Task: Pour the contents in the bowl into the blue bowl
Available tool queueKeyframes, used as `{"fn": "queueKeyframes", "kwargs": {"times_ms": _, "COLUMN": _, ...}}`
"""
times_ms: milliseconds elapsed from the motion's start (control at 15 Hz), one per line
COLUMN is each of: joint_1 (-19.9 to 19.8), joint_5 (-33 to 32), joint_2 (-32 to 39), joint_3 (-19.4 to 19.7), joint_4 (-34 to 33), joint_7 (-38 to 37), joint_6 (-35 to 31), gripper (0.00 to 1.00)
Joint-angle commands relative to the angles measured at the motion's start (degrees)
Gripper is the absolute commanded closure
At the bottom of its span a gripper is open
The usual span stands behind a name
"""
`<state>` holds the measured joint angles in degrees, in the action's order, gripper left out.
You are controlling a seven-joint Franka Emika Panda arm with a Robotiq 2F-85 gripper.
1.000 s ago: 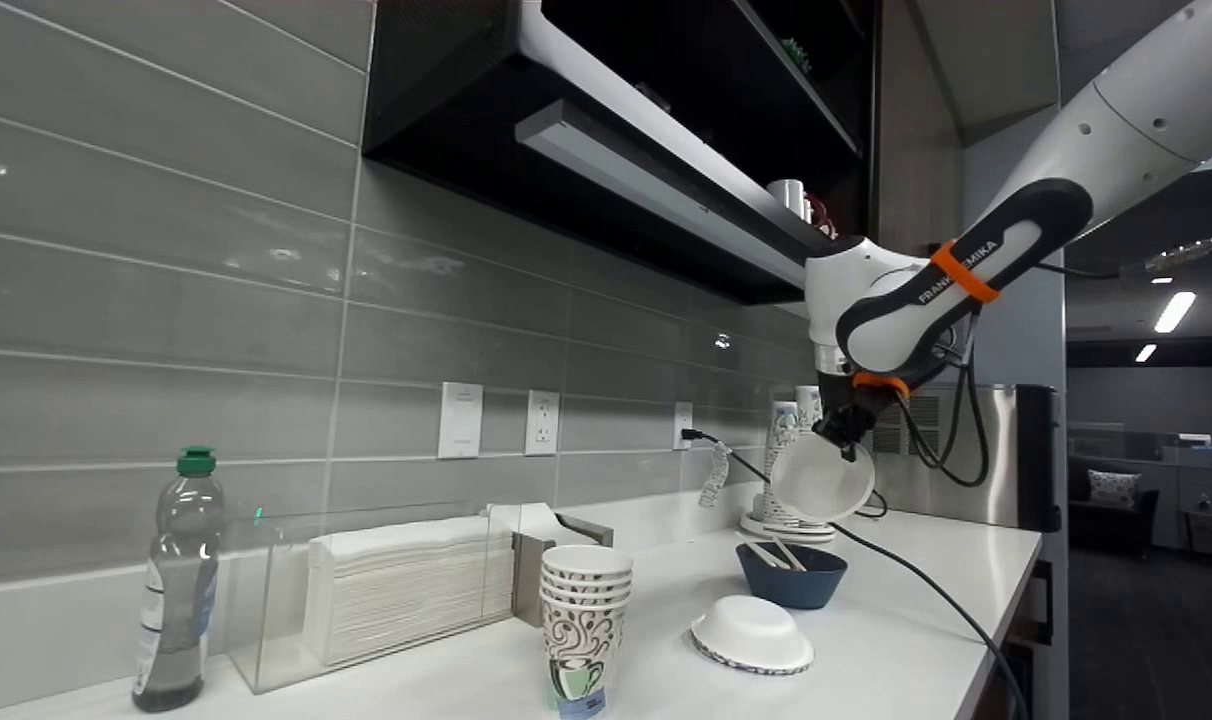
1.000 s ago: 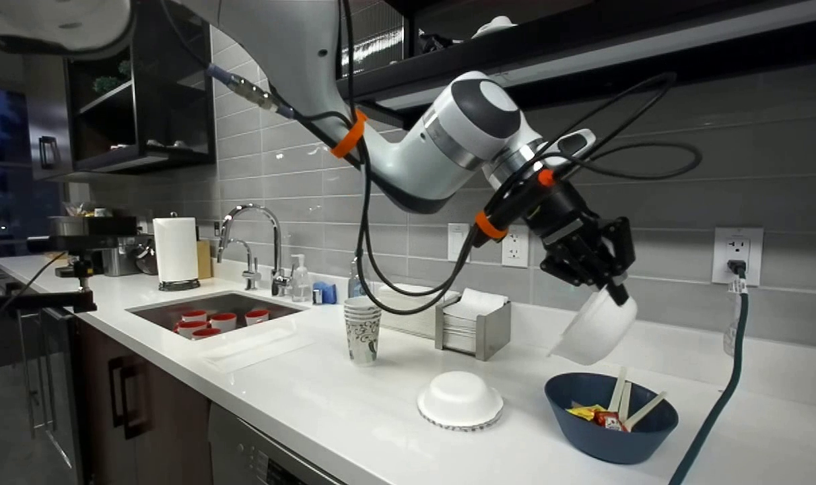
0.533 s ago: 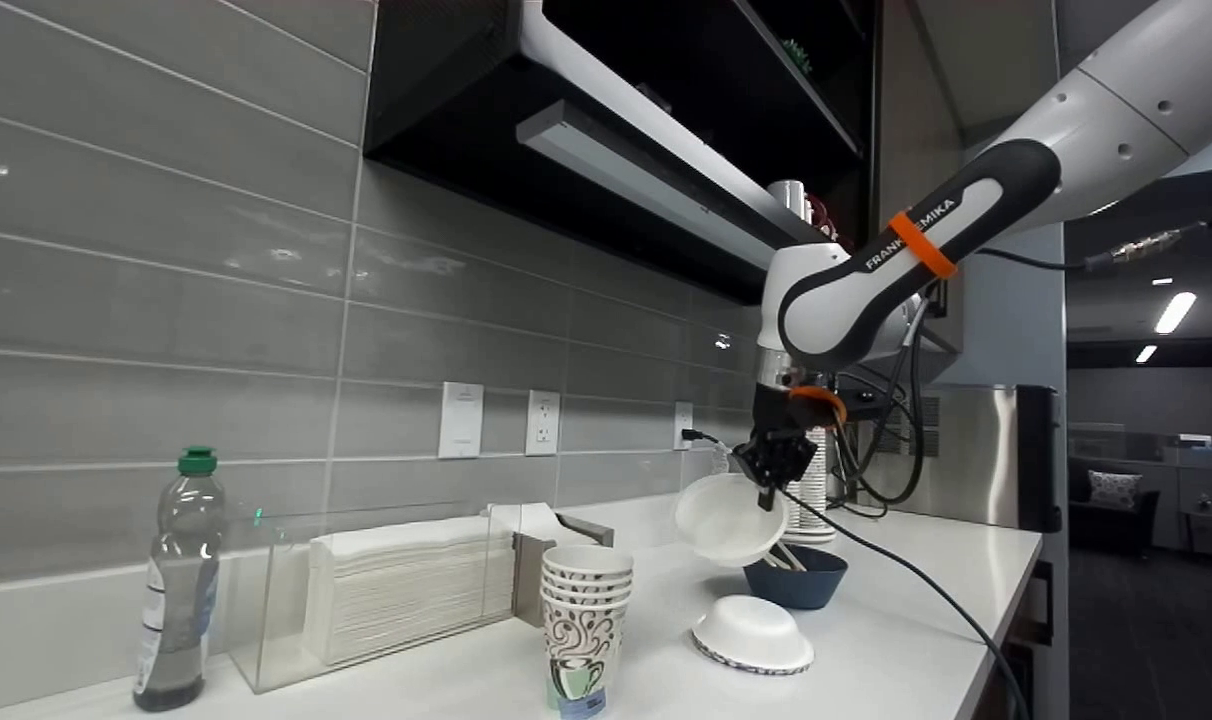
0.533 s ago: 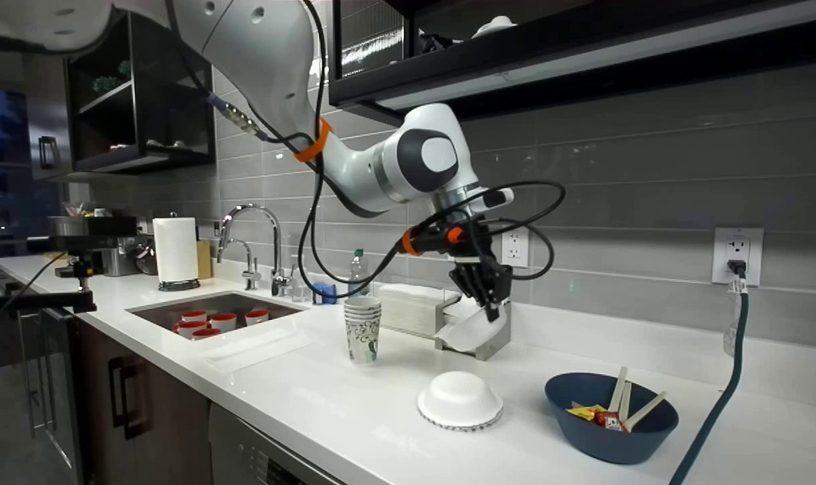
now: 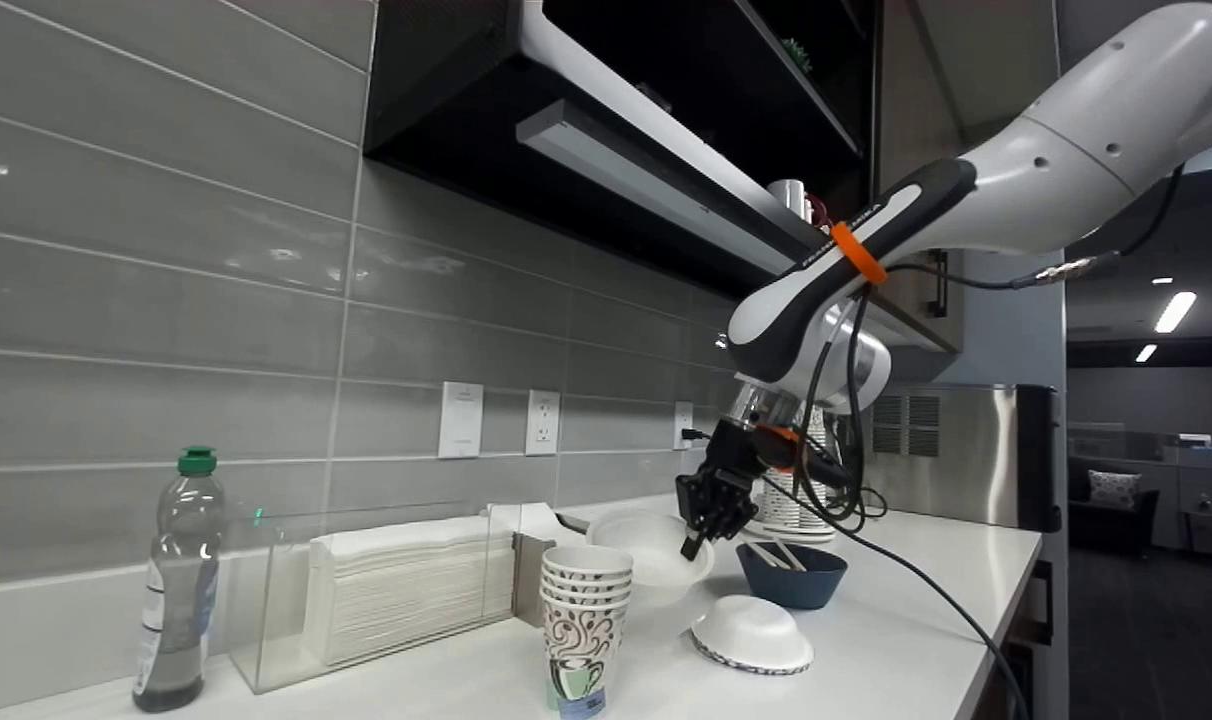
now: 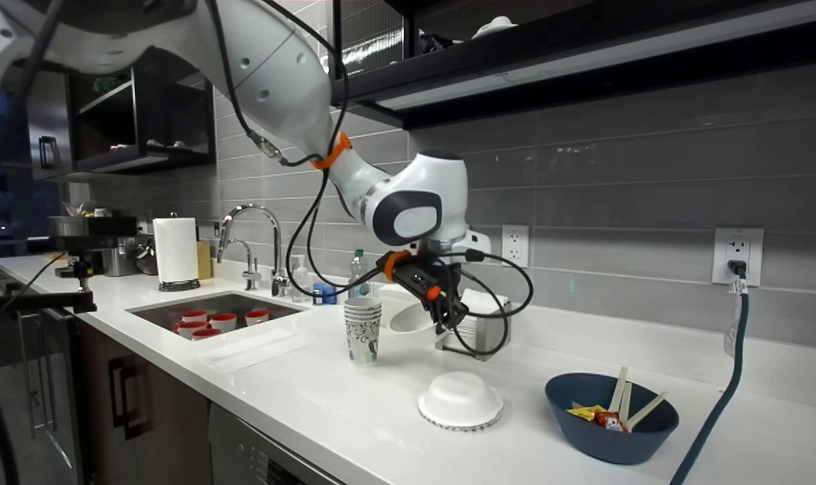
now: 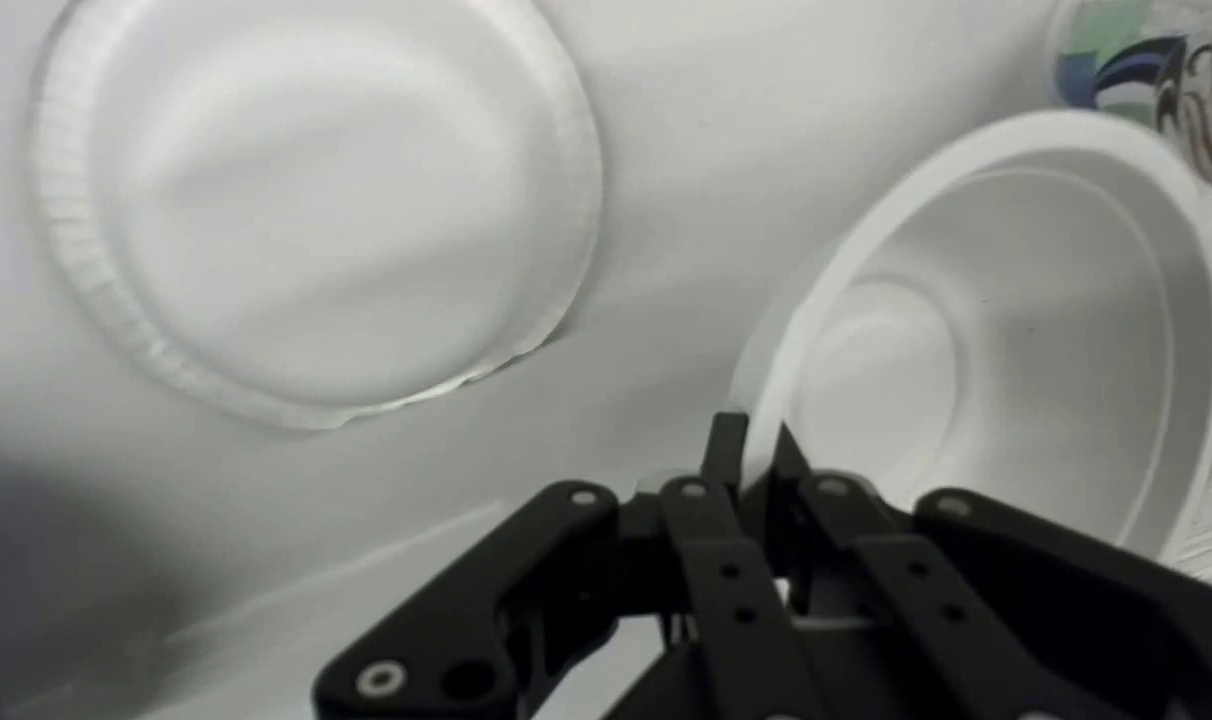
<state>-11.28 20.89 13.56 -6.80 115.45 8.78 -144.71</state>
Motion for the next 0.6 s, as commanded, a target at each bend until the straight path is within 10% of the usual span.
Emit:
{"fn": "queueKeyframes", "kwargs": {"times_ms": 0, "joint_1": -3.70, "joint_5": 15.81, "joint_2": 6.94, "joint_3": -3.26, "joint_4": -5.63, "joint_7": 14.76, "joint_6": 3.23, "gripper": 0.99}}
{"fn": "queueKeyframes", "kwargs": {"times_ms": 333, "joint_1": -7.14, "joint_5": 22.62, "joint_2": 9.87, "joint_3": -3.81, "joint_4": -13.62, "joint_7": 19.35, "joint_6": 22.41, "gripper": 0.99}}
{"fn": "queueKeyframes", "kwargs": {"times_ms": 533, "joint_1": -2.73, "joint_5": 18.06, "joint_2": 9.85, "joint_3": 1.57, "joint_4": -17.32, "joint_7": 14.38, "joint_6": 32.06, "gripper": 0.99}}
